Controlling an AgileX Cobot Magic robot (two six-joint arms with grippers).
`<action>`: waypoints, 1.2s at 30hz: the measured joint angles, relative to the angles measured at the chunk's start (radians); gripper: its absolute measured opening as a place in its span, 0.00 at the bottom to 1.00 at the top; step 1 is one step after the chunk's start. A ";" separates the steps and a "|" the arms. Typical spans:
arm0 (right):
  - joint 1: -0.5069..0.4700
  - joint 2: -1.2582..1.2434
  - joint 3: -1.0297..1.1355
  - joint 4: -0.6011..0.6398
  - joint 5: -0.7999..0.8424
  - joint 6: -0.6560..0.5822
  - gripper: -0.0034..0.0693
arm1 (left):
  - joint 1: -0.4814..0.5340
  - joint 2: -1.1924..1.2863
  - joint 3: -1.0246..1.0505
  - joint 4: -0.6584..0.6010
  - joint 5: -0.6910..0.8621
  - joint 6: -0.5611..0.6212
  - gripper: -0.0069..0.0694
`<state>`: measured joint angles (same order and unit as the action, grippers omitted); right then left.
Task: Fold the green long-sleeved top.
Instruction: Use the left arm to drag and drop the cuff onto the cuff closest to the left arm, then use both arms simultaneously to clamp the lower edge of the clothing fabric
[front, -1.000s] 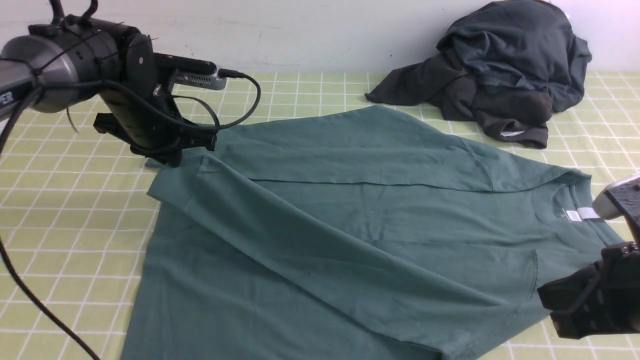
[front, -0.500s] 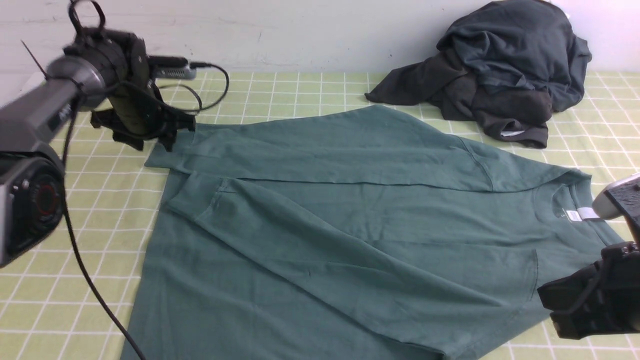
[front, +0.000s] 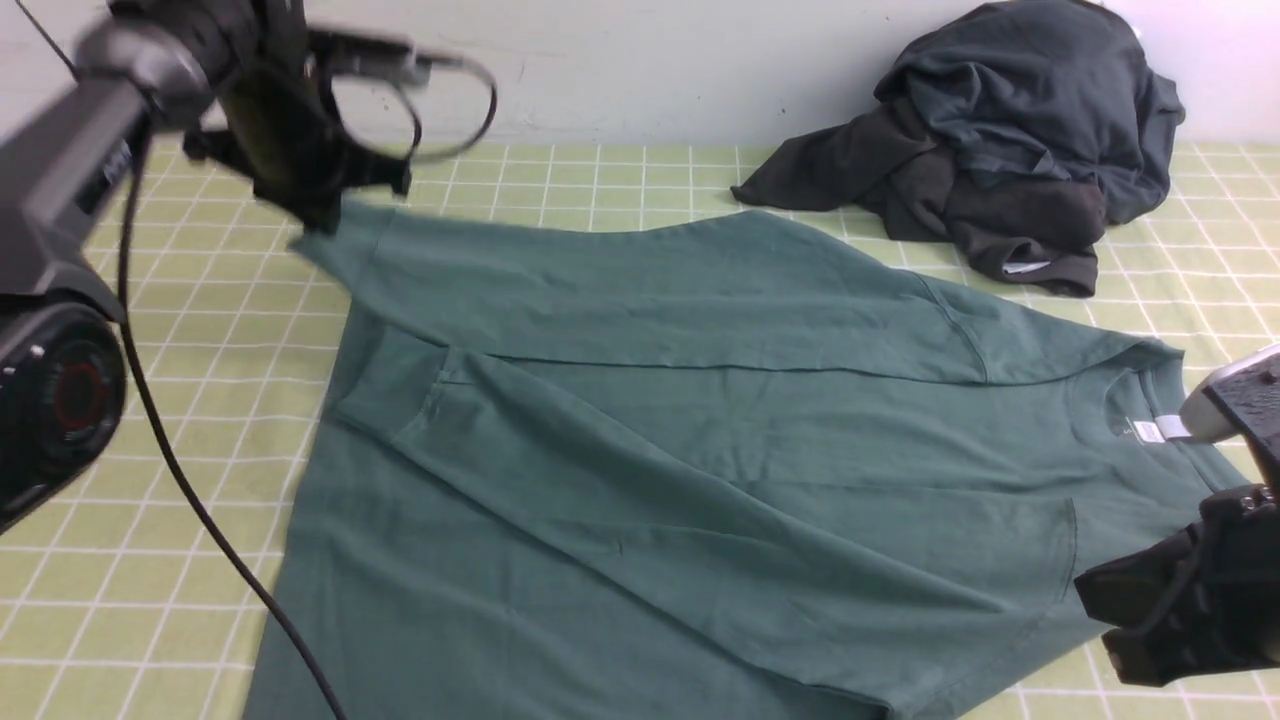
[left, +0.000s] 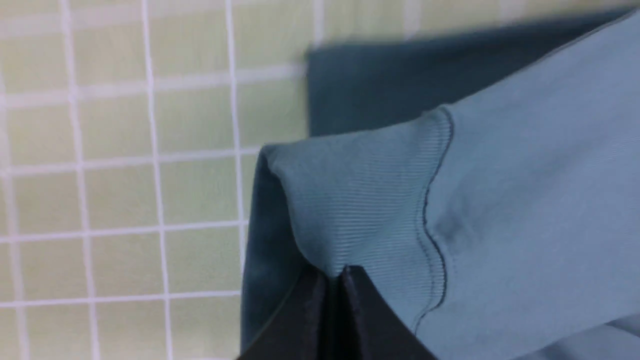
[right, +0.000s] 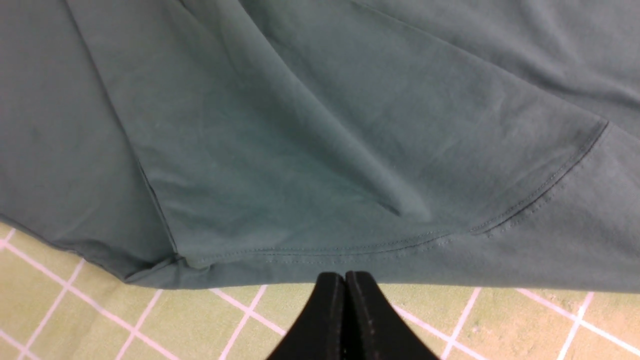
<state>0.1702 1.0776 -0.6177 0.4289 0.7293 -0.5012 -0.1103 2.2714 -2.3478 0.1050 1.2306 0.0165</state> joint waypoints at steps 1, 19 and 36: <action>0.000 0.000 0.000 -0.001 0.001 0.000 0.03 | -0.012 -0.060 0.017 -0.011 0.000 0.003 0.10; 0.000 0.000 0.000 0.047 0.019 -0.001 0.03 | -0.033 -0.376 0.894 -0.077 -0.004 -0.063 0.14; 0.000 0.000 0.000 0.098 0.042 -0.049 0.03 | -0.304 -0.766 1.487 -0.079 -0.198 0.205 0.63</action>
<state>0.1702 1.0776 -0.6177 0.5266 0.7714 -0.5506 -0.4147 1.5051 -0.8611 0.0261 1.0327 0.2215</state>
